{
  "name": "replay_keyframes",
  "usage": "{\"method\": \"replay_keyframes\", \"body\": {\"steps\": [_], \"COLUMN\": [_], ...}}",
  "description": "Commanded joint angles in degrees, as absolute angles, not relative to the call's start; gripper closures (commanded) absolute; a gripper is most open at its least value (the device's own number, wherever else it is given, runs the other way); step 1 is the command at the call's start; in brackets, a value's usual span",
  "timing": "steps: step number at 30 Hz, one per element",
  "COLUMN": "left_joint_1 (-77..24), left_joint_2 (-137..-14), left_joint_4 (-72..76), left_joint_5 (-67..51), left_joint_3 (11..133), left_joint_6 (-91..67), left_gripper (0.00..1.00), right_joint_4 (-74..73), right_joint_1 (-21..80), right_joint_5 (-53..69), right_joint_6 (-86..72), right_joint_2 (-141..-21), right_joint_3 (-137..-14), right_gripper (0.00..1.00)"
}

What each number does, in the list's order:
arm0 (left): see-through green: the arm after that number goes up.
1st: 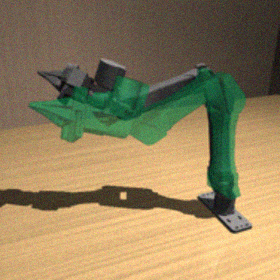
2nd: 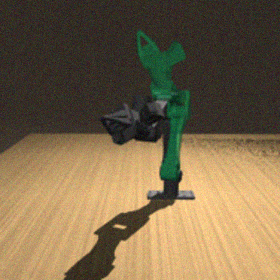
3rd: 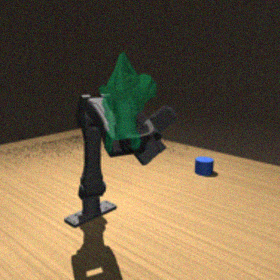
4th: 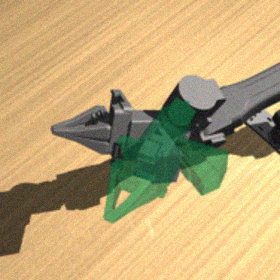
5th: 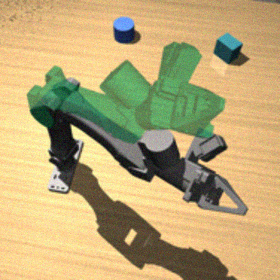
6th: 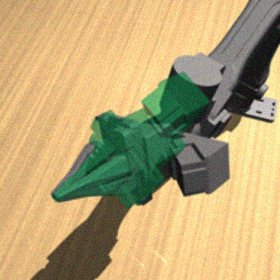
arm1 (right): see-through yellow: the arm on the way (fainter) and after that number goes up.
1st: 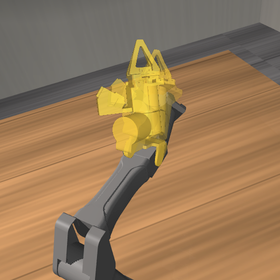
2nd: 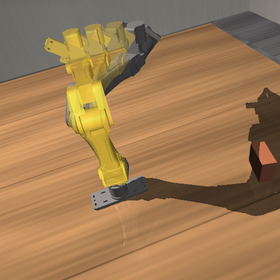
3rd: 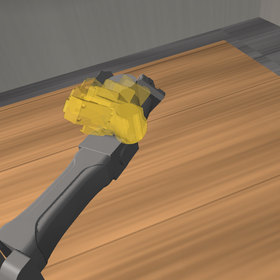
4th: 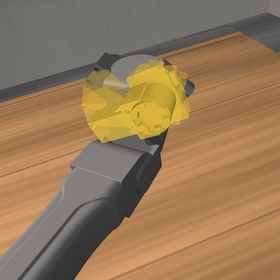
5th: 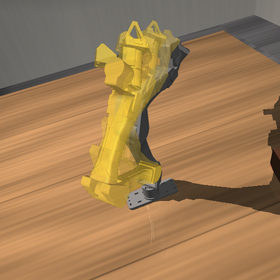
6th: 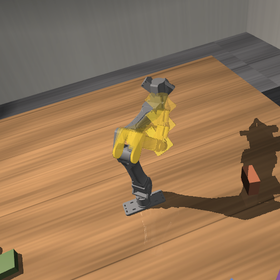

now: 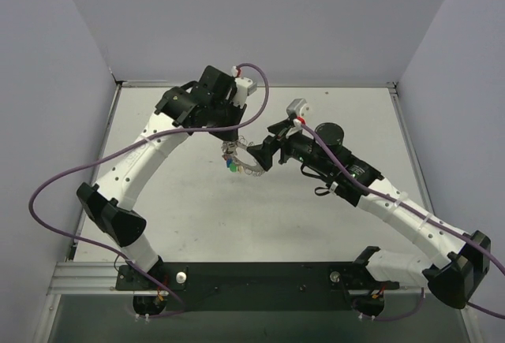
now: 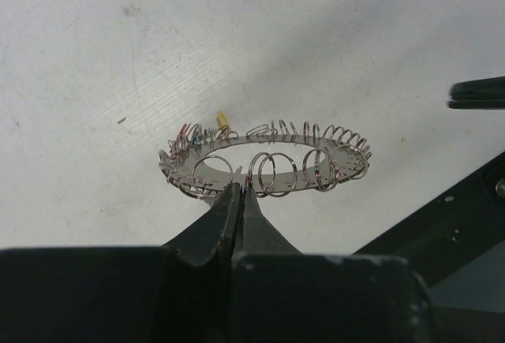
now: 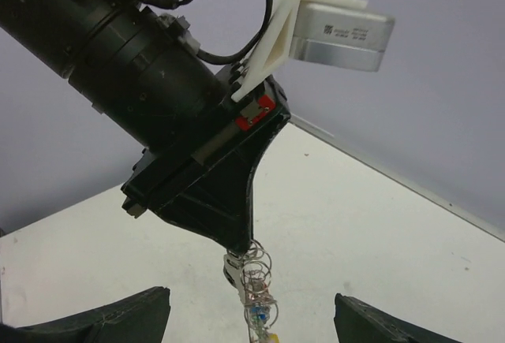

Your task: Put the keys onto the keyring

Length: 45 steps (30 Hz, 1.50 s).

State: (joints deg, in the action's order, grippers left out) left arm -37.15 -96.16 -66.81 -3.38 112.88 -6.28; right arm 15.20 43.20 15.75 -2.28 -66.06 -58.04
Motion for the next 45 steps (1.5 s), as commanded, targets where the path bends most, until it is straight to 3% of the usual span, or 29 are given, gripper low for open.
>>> {"method": "replay_keyframes", "body": {"steps": [1,11,16,29,36,37,38,40,42,43,45], "left_joint_1": [-37.44,-37.44,-37.35,-37.79,-39.29,-39.2,-39.29,-39.29,-39.29,-39.2,-38.67], "left_joint_2": [-93.35,-73.76,-69.08,-102.55,-110.21,-110.21,-109.95,-107.25,-103.73,-99.71,-95.82], "left_joint_4": [-55.21,-44.12,-42.1,-35.86,-29.98,-29.8,-29.79,-27.87,-22.28,-20.15,-14.19], "left_joint_5": [-2.46,3.86,5.98,-6.67,-1.24,-0.45,0.78,1.93,2.11,1.85,1.5], "left_joint_3": [106.01,79.57,76.64,81.64,88.5,89.2,89.47,88.34,82.92,80.88,74.74], "left_joint_6": [-7.65,-6.24,-7.21,-9.75,-10.2,-9.85,-9.84,-9.93,-9.93,-10.11,-10.72], "left_gripper": [1.0,1.0,1.0,1.0,0.99,0.93,0.75,0.58,0.2,0.13,0.12], "right_joint_4": [18.28,13.81,12.04,9.15,6.59,6.5,6.24,5.98,5.54,5.62,5.62], "right_joint_1": [41.05,38.23,37.79,37.62,37.62,37.62,37.62,37.53,37.53,37.53,37.44], "right_joint_5": [13.8,13.97,14.15,13.8,12.22,11.96,11.61,11.16,10.2,10.11,9.67], "right_joint_6": [-4.13,-5.54,-5.98,-8.52,-8.79,-8.62,-8.61,-8.61,-8.7,-8.7,-8.88], "right_joint_2": [-62.06,-56.52,-55.9,-53.1,-49.31,-49.05,-48.69,-48.52,-48.43,-48.43,-48.6], "right_joint_3": [-53.72,-47.73,-44.92,-39.38,-37.27,-37.27,-37.27,-37.62,-37.97,-38.23,-38.41], "right_gripper": [0.16,0.12,0.11,0.02,0.0,0.0,0.0,0.0,0.0,0.0,0.0]}}
